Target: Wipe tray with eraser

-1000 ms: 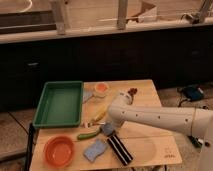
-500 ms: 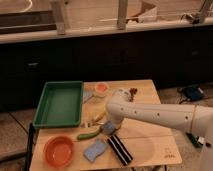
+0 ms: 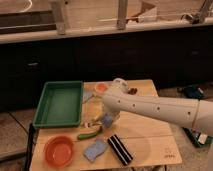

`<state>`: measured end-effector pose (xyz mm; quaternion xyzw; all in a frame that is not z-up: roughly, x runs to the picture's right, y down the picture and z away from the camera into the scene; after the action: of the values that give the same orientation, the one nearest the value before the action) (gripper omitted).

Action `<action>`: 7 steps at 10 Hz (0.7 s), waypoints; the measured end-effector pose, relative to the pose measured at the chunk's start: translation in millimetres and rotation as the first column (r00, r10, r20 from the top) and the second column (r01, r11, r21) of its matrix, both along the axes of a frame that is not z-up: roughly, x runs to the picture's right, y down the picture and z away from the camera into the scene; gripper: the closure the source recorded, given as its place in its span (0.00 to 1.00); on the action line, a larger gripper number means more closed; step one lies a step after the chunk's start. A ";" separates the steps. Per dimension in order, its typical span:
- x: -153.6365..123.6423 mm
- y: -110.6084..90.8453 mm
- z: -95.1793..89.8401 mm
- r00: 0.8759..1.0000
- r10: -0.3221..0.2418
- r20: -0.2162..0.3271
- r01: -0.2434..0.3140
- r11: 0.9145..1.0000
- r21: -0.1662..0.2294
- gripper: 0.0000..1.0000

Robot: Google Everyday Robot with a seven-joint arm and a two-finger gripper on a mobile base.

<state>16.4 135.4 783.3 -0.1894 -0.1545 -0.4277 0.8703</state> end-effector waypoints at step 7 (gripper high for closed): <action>-96.8 -47.8 -19.0 0.972 -0.160 0.173 0.149 0.986 0.074 1.00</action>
<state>-80.5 87.6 764.3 -0.1355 -0.2036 -0.5139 0.8223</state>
